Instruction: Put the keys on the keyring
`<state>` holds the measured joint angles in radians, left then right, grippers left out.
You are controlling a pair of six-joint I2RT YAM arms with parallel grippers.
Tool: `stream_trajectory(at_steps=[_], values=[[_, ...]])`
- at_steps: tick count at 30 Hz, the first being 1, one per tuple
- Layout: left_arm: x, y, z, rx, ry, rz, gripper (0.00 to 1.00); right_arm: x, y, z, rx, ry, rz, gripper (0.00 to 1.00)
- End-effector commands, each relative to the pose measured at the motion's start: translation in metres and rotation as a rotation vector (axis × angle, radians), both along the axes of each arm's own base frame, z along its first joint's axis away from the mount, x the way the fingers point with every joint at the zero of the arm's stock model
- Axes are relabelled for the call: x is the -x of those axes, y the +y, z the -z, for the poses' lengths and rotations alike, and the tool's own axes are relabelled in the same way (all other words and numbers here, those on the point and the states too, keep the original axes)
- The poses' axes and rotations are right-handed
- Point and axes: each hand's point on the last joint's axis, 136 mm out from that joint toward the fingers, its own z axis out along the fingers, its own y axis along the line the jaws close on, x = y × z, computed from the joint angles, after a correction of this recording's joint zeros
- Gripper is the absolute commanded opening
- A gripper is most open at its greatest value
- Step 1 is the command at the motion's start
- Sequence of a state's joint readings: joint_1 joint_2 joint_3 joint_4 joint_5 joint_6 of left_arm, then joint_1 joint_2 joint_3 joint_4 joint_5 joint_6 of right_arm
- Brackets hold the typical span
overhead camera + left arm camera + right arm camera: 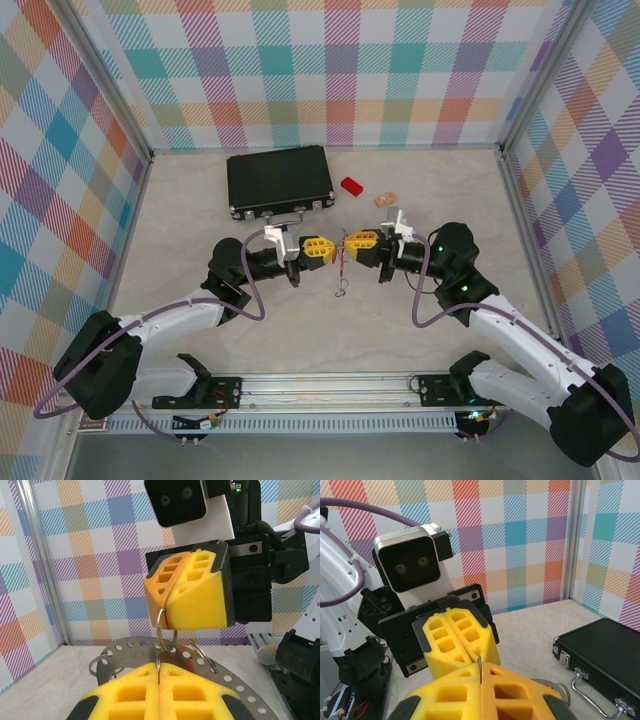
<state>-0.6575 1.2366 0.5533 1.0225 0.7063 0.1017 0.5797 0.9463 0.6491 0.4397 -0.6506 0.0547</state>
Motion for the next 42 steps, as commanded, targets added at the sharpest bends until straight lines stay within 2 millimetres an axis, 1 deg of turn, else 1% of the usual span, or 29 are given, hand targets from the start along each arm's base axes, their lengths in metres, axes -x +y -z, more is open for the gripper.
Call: stream_trajectory(at_steps=[1,5,9,28,34,36,42], values=[[0.007,0.004,-0.019,0.031,-0.063,0.011,0.0,0.005,0.004,-0.006,0.007,-0.058,-0.012,0.0],[0.009,0.005,-0.021,0.034,-0.062,0.013,0.0,0.006,0.005,-0.003,0.019,-0.068,-0.003,0.0],[0.011,0.006,-0.023,0.039,-0.068,0.014,0.0,0.002,0.001,-0.004,0.015,-0.083,0.035,0.0],[0.005,0.006,-0.016,0.007,-0.052,-0.018,0.0,0.0,-0.007,-0.009,-0.004,-0.132,0.093,0.0],[0.011,0.004,-0.02,0.011,-0.05,0.022,0.0,0.003,-0.001,-0.004,0.024,-0.144,0.071,0.0],[0.011,0.004,-0.02,0.011,-0.05,0.022,0.0,0.004,0.001,-0.002,0.04,-0.167,0.073,0.0],[0.01,0.005,-0.02,0.007,-0.045,0.019,0.0,0.005,0.003,-0.002,0.046,-0.184,0.079,0.0]])
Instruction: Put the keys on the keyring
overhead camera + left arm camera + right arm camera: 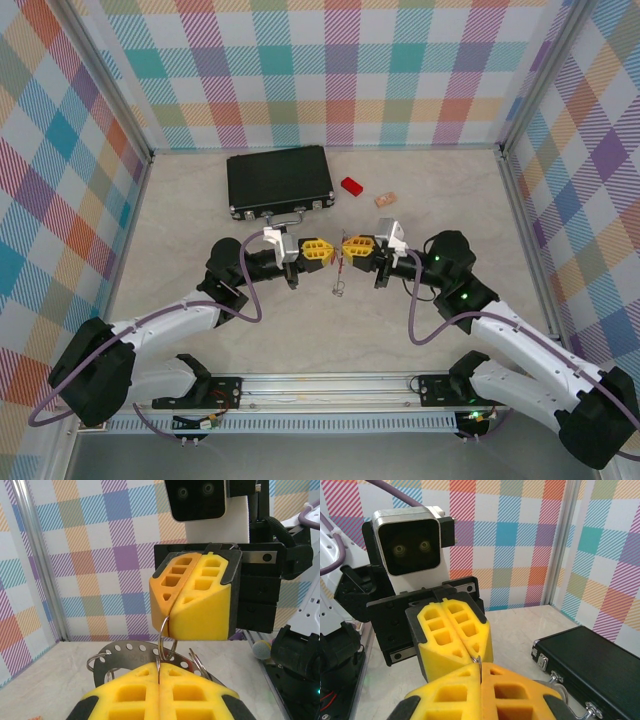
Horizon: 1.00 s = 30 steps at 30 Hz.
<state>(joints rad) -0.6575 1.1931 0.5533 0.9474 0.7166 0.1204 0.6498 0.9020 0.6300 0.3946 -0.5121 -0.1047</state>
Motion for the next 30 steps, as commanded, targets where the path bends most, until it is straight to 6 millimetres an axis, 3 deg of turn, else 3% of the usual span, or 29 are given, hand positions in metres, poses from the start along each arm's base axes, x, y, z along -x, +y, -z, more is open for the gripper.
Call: stream_trajectory(at_steps=[1,30], values=[[0.0047,0.0022,-0.02,0.032,-0.051,0.012,0.0,0.0008,0.0,-0.0062,0.0,-0.05,0.007,0.0],[0.0034,0.0039,-0.0232,0.042,-0.055,-0.004,0.0,-0.0019,-0.002,-0.003,0.002,-0.057,0.038,0.0]])
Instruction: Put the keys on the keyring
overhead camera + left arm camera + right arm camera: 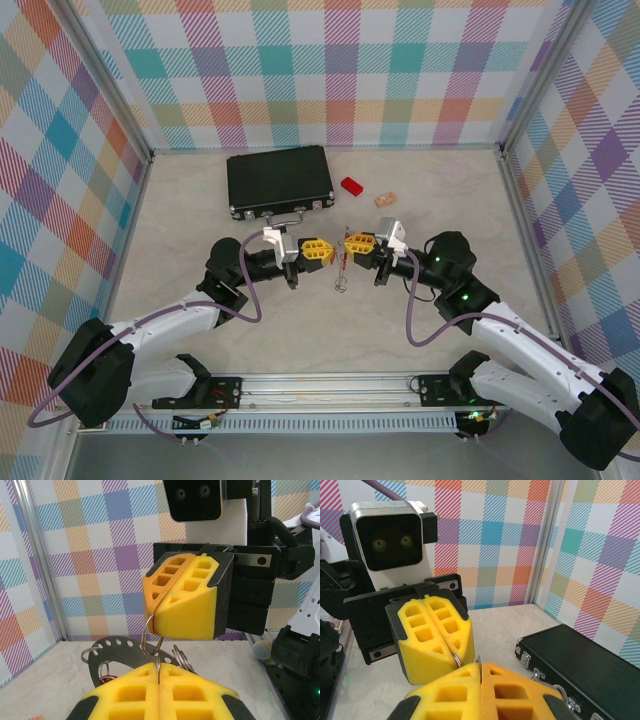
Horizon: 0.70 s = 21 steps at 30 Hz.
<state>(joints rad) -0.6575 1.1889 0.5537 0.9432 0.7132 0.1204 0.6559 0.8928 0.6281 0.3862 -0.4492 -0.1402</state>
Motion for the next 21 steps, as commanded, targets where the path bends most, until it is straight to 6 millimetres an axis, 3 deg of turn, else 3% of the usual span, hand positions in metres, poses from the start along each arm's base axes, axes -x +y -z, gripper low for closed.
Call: stream_trajectory(at_steps=[1,21], values=[[0.0028,0.0035,-0.021,0.039,-0.051,-0.004,0.0,0.0055,0.002,-0.0023,-0.006,-0.025,-0.024,0.0],[0.0009,0.0053,-0.0235,0.045,-0.055,-0.023,0.0,0.0093,0.0076,0.0036,0.015,-0.021,-0.043,0.0]])
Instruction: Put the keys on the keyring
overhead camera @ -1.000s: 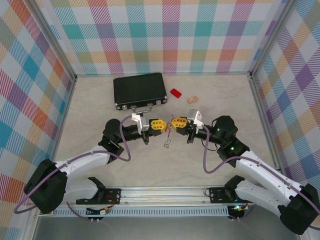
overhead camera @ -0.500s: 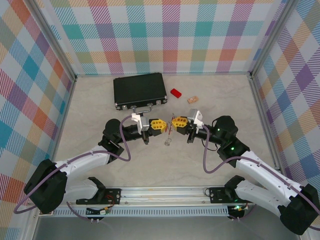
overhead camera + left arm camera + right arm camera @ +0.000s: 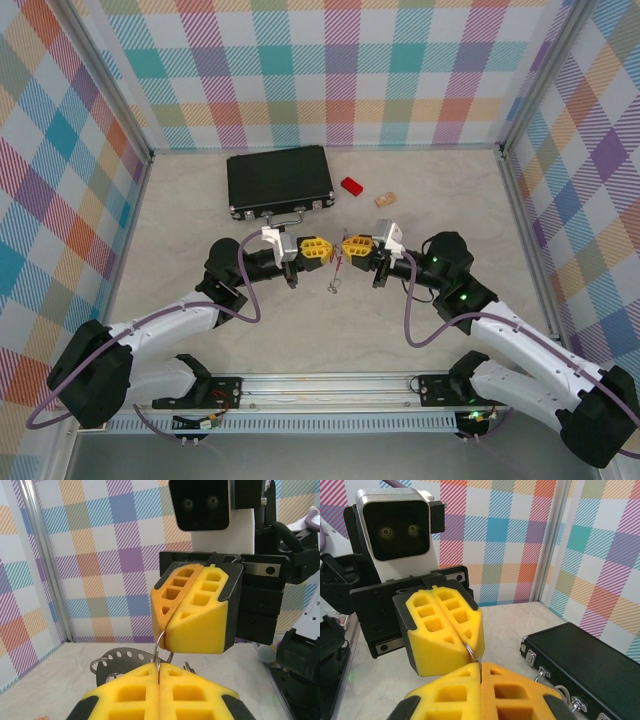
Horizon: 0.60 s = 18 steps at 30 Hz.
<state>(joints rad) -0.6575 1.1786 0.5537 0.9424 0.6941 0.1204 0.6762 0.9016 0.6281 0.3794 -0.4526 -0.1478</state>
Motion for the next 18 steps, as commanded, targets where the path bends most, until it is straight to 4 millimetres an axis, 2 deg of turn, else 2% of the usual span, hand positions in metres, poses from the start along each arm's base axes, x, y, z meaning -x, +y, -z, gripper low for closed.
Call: stream_trajectory(at_steps=[1,18], values=[[0.0023,0.0032,-0.0194,0.035,-0.049,-0.005,0.0,0.0049,0.0023,0.0,0.003,-0.025,-0.021,0.0],[-0.0006,0.003,-0.0158,0.028,-0.042,-0.018,0.0,0.0047,0.0012,-0.0008,0.003,-0.04,-0.003,0.0]])
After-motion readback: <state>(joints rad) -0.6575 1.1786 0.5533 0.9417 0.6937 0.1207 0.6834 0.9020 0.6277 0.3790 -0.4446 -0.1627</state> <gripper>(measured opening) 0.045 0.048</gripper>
